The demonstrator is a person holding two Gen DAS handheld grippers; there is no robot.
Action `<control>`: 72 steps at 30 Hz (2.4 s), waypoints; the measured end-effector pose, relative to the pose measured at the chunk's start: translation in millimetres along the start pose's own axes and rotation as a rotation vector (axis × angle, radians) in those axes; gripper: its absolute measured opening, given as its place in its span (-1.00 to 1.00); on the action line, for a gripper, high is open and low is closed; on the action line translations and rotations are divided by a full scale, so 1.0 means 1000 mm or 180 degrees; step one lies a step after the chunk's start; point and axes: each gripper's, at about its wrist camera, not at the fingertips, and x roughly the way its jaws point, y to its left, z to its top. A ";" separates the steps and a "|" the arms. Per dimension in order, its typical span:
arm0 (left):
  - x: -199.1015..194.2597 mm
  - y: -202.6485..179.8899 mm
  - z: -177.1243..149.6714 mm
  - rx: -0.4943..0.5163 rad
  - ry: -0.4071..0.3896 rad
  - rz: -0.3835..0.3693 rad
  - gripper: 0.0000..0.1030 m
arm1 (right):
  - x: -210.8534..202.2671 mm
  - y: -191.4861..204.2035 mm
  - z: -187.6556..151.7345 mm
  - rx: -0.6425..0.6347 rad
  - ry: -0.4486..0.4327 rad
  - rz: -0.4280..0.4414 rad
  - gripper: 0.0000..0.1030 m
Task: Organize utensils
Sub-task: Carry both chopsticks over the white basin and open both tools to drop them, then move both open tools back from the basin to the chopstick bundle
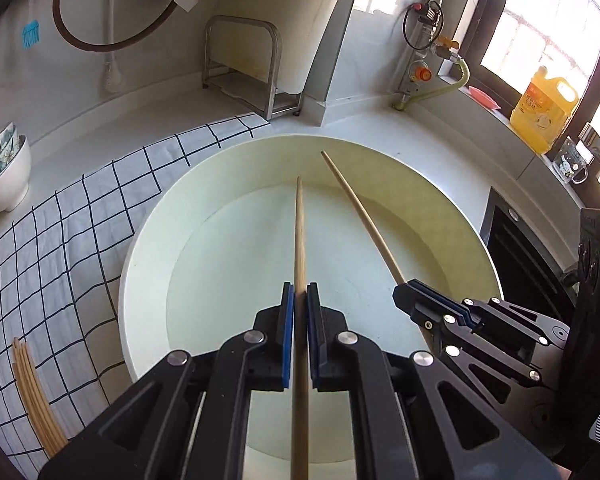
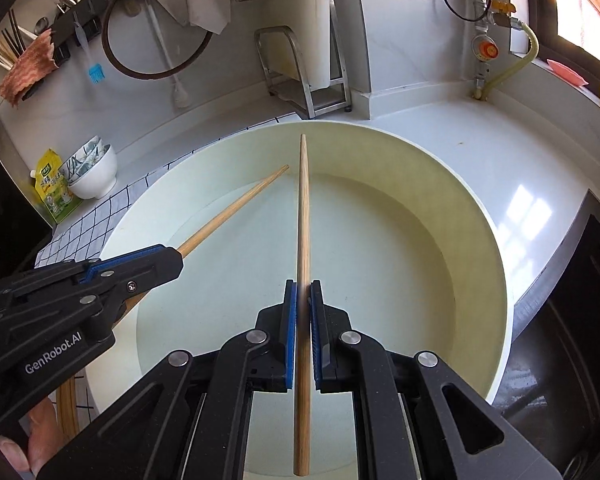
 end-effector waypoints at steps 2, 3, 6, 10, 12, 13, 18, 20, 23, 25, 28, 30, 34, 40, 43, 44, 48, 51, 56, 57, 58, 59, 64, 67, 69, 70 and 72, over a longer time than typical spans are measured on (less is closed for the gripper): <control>-0.001 0.002 0.001 -0.0036 -0.0004 0.0017 -0.54 | -0.002 -0.001 -0.001 0.0006 -0.0038 -0.0011 -0.75; -0.004 0.005 0.000 -0.0063 -0.0029 0.0025 -0.28 | -0.004 -0.001 -0.002 0.0008 -0.0064 -0.0011 -0.72; -0.012 0.011 -0.001 -0.0119 -0.0131 0.0120 -0.01 | -0.010 -0.003 -0.005 0.0025 -0.0111 -0.0006 -0.72; -0.023 0.023 -0.004 -0.0222 -0.0168 0.0158 -0.01 | -0.016 0.001 -0.010 0.0034 -0.0128 0.0025 -0.72; -0.030 0.028 -0.009 -0.0263 -0.0193 0.0185 -0.01 | -0.019 0.006 -0.014 0.0018 -0.0141 0.0051 -0.72; -0.034 0.031 -0.012 -0.0280 -0.0203 0.0200 -0.01 | -0.021 0.008 -0.016 0.0009 -0.0141 0.0061 -0.72; -0.054 0.044 -0.029 -0.0345 -0.0230 0.0303 -0.01 | -0.032 0.029 -0.026 -0.0067 -0.0157 0.0177 -0.72; -0.065 0.050 -0.038 -0.0375 -0.0248 0.0353 -0.01 | -0.040 0.040 -0.032 -0.0109 -0.0185 0.0233 -0.66; -0.081 0.058 -0.054 -0.0391 -0.0280 0.0473 0.00 | -0.050 0.059 -0.043 -0.0196 -0.0207 0.0297 -0.62; -0.091 0.066 -0.065 -0.0417 -0.0294 0.0558 0.00 | -0.056 0.070 -0.049 -0.0232 -0.0209 0.0359 -0.62; -0.103 0.080 -0.081 -0.0489 -0.0278 0.0656 0.00 | -0.064 0.088 -0.059 -0.0318 -0.0222 0.0406 -0.60; -0.112 0.089 -0.091 -0.0519 -0.0282 0.0737 0.00 | -0.068 0.100 -0.064 -0.0359 -0.0220 0.0473 -0.59; -0.129 0.107 -0.110 -0.0574 -0.0310 0.0941 0.06 | -0.071 0.126 -0.072 -0.0471 -0.0212 0.0590 -0.45; -0.148 0.132 -0.138 -0.0731 -0.0333 0.1152 0.08 | -0.070 0.160 -0.080 -0.0625 -0.0189 0.0762 -0.44; -0.156 0.140 -0.148 -0.0781 -0.0362 0.1219 0.09 | -0.071 0.174 -0.084 -0.0702 -0.0174 0.0818 -0.44; -0.158 0.143 -0.151 -0.0809 -0.0366 0.1217 0.09 | -0.071 0.178 -0.085 -0.0714 -0.0171 0.0836 -0.44; -0.165 0.156 -0.162 -0.0934 -0.0371 0.1213 0.13 | -0.069 0.193 -0.094 -0.0777 -0.0139 0.0893 -0.40; -0.169 0.165 -0.169 -0.1034 -0.0427 0.1216 0.14 | -0.064 0.204 -0.100 -0.0833 -0.0095 0.0912 -0.38; -0.165 0.181 -0.182 -0.1179 -0.0445 0.1222 0.15 | -0.047 0.219 -0.111 -0.0931 0.0034 0.0889 -0.38; -0.163 0.184 -0.183 -0.1189 -0.0431 0.1223 0.15 | -0.044 0.221 -0.113 -0.0940 0.0060 0.0879 -0.38; -0.162 0.188 -0.185 -0.1202 -0.0425 0.1229 0.15 | -0.040 0.223 -0.114 -0.0948 0.0081 0.0861 -0.38; -0.162 0.191 -0.187 -0.1221 -0.0426 0.1240 0.15 | -0.037 0.225 -0.115 -0.0958 0.0100 0.0845 -0.38; -0.158 0.206 -0.196 -0.1302 -0.0420 0.1218 0.18 | -0.018 0.234 -0.119 -0.1001 0.0186 0.0802 -0.37; -0.155 0.214 -0.202 -0.1346 -0.0398 0.1223 0.19 | -0.006 0.240 -0.121 -0.1045 0.0241 0.0759 -0.37; -0.154 0.218 -0.204 -0.1360 -0.0380 0.1219 0.19 | 0.001 0.245 -0.122 -0.1080 0.0262 0.0716 -0.37; -0.154 0.219 -0.205 -0.1364 -0.0379 0.1225 0.19 | 0.005 0.247 -0.122 -0.1102 0.0273 0.0689 -0.37; -0.154 0.223 -0.207 -0.1364 -0.0371 0.1254 0.24 | 0.012 0.250 -0.122 -0.1128 0.0296 0.0636 -0.37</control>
